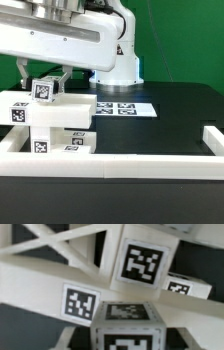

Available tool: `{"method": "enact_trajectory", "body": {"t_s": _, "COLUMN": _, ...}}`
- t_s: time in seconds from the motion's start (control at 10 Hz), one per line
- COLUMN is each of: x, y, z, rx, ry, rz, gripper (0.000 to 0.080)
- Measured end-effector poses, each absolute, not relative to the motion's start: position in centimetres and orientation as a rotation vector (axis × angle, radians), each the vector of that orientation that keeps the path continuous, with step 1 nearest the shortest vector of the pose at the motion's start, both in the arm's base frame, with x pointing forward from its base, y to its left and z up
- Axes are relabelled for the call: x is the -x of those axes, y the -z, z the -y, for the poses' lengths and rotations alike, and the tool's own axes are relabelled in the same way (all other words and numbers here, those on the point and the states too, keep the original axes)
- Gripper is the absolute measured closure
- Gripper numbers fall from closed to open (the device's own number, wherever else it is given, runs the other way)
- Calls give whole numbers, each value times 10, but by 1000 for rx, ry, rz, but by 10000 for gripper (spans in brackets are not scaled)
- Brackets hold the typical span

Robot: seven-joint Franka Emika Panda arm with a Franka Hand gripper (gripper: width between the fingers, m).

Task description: Assemble chair

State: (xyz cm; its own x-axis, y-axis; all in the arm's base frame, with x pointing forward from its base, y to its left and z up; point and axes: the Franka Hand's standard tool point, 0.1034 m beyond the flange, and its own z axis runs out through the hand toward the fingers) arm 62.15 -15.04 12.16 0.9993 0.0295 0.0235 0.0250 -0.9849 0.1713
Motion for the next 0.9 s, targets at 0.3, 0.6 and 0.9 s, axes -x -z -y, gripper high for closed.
{"method": "enact_trajectory", "body": {"t_s": 0.3, "x": -622, "y": -121, "z": 150, "rx": -2959, "ry": -62, "rz": 413, "gripper": 511}}
{"method": "enact_trajectory", "body": {"t_s": 0.6, "x": -622, "y": -121, "z": 149, "rx": -2893, "ry": -90, "rz": 778, "gripper": 511}}
{"method": "enact_trajectory", "body": {"t_s": 0.9, "x": -623, "y": -121, "z": 146, "rx": -2802, "ry": -113, "rz": 1085, "gripper": 511}}
